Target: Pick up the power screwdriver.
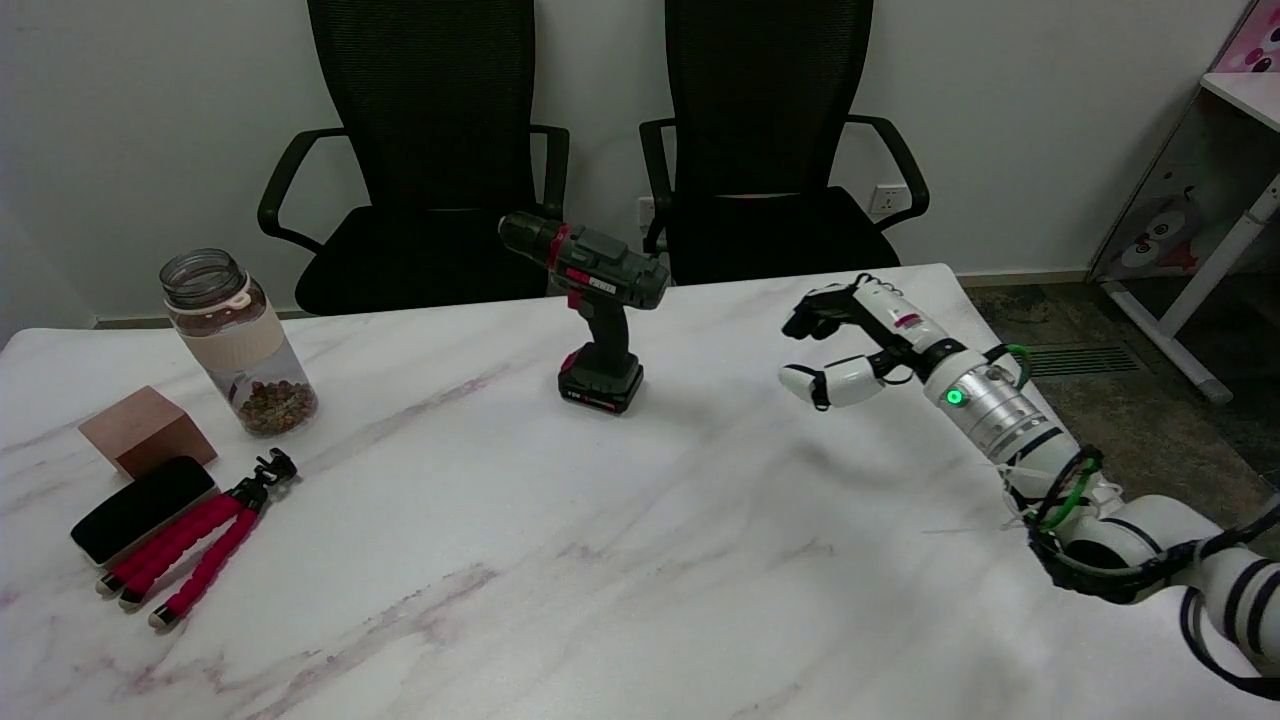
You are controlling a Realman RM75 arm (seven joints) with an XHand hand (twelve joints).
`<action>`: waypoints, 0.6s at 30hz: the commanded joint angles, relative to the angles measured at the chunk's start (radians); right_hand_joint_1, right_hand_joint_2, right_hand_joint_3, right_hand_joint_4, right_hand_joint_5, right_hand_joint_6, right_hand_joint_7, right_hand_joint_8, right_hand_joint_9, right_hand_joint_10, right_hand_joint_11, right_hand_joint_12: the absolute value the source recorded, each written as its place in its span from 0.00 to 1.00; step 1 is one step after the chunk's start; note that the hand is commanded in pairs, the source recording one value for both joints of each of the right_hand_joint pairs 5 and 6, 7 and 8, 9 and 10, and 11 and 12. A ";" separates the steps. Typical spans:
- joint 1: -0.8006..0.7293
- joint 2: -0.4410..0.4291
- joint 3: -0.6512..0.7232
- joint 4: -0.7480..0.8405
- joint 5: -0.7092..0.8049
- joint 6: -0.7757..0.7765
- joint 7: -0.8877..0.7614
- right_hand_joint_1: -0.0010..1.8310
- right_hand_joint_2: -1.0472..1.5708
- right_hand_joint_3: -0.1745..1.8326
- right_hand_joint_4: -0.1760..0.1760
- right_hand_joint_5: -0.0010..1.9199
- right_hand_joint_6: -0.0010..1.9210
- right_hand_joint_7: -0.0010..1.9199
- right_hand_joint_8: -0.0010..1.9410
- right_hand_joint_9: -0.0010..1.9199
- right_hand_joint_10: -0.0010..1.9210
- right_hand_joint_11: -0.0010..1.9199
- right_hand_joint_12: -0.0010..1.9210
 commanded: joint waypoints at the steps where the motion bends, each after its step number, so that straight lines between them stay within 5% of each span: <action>1: 0.196 -0.141 -0.164 0.099 0.050 0.020 0.034 0.50 0.57 0.54 0.00 0.41 0.41 0.41 0.41 0.28 0.28 0.35 0.35; 18: 0.215 -0.224 -0.249 0.101 0.170 -0.029 0.083 0.49 0.51 0.57 0.14 0.33 0.33 0.33 0.33 0.27 0.27 0.33 0.33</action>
